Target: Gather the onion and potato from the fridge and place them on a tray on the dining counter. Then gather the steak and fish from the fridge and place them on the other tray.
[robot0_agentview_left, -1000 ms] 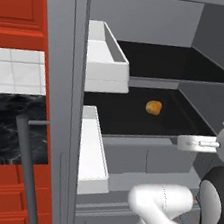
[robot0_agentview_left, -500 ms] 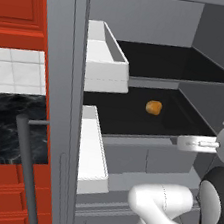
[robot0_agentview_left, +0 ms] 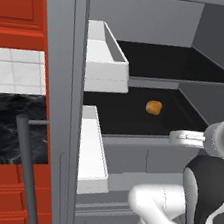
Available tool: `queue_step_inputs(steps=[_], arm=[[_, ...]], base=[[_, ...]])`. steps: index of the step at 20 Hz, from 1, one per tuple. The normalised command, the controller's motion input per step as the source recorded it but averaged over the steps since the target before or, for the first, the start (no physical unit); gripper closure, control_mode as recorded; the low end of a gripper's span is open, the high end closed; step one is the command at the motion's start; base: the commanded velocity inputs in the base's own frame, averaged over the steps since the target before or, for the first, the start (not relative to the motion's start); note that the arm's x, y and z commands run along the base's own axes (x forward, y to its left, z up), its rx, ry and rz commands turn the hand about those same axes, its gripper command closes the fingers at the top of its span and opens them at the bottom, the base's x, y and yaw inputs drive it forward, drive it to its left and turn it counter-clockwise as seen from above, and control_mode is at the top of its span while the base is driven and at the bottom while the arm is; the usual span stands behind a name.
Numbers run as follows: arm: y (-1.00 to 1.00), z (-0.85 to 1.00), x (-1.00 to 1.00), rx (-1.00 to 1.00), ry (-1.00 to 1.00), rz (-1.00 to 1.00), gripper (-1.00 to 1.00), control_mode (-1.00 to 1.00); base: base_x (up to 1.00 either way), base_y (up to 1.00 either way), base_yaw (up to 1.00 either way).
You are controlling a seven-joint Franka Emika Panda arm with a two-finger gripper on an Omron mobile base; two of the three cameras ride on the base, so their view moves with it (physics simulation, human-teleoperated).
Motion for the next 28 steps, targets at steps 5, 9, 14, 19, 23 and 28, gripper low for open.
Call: queue_step_inputs(steps=[5, 9, 14, 19, 23, 28], arm=[[-0.02, -0.21, 0.24, 0.00, 0.00, -0.01, -1.00, -1.00], [-0.04, -0.23, 0.15, -0.02, 0.01, 0.00, -1.00, -1.00], [-0.04, -0.35, 0.20, 0.00, -0.03, 0.00, -1.00, -1.00], [-0.09, -0.43, 0.38, 0.00, -0.10, 0.00, -1.00, -1.00], [-0.05, -0.43, 0.43, 0.00, -0.10, 0.00, -1.00, -1.00], [0.00, -0.45, 0.38, 0.00, -0.15, 0.00, -1.00, -1.00]], base=[[0.00, 0.00, 0.00], [0.00, 0.00, 0.00], [0.00, 0.00, 0.00], [0.00, 0.00, 0.00], [0.00, 0.00, 0.00], [0.00, 0.00, 0.00]])
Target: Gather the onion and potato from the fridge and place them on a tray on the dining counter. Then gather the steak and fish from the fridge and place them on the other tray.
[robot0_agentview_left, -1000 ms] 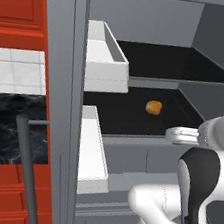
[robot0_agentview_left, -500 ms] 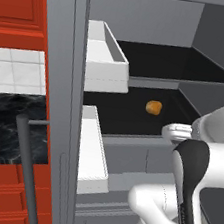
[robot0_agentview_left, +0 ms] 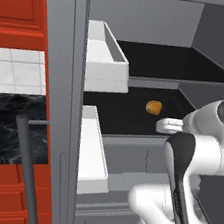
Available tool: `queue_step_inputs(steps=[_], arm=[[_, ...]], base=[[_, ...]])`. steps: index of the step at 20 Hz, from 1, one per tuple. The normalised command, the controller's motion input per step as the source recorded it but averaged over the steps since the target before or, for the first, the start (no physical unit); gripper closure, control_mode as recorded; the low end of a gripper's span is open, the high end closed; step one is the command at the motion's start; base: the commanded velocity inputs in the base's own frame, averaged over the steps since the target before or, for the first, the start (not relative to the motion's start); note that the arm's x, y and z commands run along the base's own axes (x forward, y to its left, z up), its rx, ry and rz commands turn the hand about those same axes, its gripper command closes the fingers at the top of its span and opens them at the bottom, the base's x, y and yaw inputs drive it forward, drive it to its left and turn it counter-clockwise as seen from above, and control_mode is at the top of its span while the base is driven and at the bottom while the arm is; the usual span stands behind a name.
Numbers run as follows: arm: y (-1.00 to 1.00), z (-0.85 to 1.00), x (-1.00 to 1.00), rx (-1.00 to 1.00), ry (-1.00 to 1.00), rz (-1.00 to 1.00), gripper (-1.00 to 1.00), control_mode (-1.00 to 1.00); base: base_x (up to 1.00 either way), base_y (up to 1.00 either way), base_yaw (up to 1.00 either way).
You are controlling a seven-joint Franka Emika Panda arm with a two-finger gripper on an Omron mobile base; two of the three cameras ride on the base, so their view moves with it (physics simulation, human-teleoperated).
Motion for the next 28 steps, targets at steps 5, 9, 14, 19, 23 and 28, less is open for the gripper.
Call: queue_step_inputs(steps=[5, 9, 14, 19, 23, 28], arm=[[0.00, -0.46, 0.36, 0.00, -0.15, -0.01, -1.00, -1.00], [-0.02, -0.46, 0.45, 0.00, -0.09, -0.03, -1.00, -1.00], [0.00, -0.33, 0.27, 0.00, -0.09, -0.03, -1.00, -1.00], [-0.01, -0.15, 0.29, 0.00, 0.00, -0.04, -1.00, -1.00], [-0.11, -0.27, 0.48, 0.00, 0.01, -0.07, -1.00, -1.00], [-0.07, -0.12, 0.45, 0.01, 0.05, -0.05, -1.00, -1.00]], base=[[0.00, 0.00, 0.00], [0.00, 0.00, 0.00], [0.00, 0.00, 0.00], [0.00, 0.00, 0.00], [0.00, 0.00, 0.00], [0.00, 0.00, 0.00]])
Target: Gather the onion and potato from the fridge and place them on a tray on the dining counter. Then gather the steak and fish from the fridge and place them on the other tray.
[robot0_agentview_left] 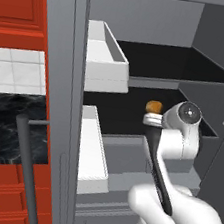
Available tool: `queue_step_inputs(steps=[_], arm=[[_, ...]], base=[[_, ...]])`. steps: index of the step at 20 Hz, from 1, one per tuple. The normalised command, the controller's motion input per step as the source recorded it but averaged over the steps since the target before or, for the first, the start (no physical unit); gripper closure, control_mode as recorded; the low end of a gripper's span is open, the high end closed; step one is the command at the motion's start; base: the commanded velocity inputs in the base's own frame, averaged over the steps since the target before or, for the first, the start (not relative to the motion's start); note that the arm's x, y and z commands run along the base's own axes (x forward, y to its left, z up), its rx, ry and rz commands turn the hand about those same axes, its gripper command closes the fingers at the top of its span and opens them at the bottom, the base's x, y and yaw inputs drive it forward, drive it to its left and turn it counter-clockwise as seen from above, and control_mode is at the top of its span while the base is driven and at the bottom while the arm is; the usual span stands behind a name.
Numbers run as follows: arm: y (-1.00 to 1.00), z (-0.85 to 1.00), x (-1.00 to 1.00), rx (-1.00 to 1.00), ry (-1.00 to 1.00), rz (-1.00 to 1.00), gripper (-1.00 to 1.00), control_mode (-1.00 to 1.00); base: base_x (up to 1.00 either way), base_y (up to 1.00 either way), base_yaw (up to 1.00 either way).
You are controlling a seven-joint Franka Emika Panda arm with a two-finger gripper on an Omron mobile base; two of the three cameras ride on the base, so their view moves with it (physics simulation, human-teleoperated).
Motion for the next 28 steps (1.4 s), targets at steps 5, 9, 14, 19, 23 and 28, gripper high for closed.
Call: queue_step_inputs(steps=[5, 9, 14, 19, 23, 28], arm=[[-0.01, -0.03, 0.45, 0.01, 0.06, -0.02, -1.00, -1.00], [-0.05, -0.15, 0.49, 0.00, 0.00, -0.02, -1.00, -1.00], [-0.01, -0.17, 0.46, 0.00, 0.00, -0.03, -1.00, -1.00], [-0.04, 0.00, 0.31, 0.03, 0.03, -0.02, -1.00, -1.00], [-0.13, -0.09, 0.40, 0.00, 0.00, -0.02, -1.00, -1.00], [-0.11, -0.16, 0.40, 0.00, 0.00, -0.03, -1.00, -1.00]], base=[[0.00, 0.00, 0.00], [0.00, 0.00, 0.00], [0.00, 0.00, 0.00], [0.00, 0.00, 0.00], [0.00, 0.00, 0.00], [0.00, 0.00, 0.00]])
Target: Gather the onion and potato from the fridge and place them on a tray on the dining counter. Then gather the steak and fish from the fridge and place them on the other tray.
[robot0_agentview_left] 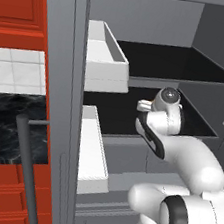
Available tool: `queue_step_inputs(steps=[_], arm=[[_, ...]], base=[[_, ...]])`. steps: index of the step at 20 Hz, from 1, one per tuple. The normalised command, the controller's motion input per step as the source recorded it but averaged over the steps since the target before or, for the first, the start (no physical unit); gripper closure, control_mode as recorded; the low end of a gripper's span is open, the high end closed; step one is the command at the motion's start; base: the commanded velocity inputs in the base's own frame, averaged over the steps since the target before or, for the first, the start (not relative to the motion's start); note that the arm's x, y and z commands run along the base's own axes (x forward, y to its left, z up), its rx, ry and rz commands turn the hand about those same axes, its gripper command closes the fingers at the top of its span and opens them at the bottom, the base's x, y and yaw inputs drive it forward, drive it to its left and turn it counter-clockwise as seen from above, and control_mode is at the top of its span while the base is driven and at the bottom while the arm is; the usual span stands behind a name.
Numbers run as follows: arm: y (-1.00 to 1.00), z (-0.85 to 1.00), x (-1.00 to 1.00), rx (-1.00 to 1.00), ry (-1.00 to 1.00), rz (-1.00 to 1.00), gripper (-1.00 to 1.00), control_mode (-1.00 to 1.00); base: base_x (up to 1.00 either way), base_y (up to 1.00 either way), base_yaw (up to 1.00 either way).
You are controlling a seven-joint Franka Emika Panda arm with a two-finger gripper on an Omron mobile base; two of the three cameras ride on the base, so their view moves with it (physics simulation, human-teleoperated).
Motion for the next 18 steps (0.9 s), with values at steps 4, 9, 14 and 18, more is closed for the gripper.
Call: queue_step_inputs(steps=[4, 9, 14, 18], arm=[[-0.06, -0.03, 0.32, 0.00, 0.00, -0.01, -1.00, -1.00], [-0.06, 0.00, 0.29, 0.00, 0.01, -0.01, -1.00, -1.00], [-0.03, -0.05, 0.30, 0.00, 0.00, -0.01, -1.00, -1.00], [-0.15, -0.17, 0.41, 0.00, 0.02, 0.00, -1.00, -1.00]], base=[[0.00, 0.00, 0.00], [0.00, 0.00, 0.00], [0.00, 0.00, 0.00], [0.00, 0.00, 0.00]])
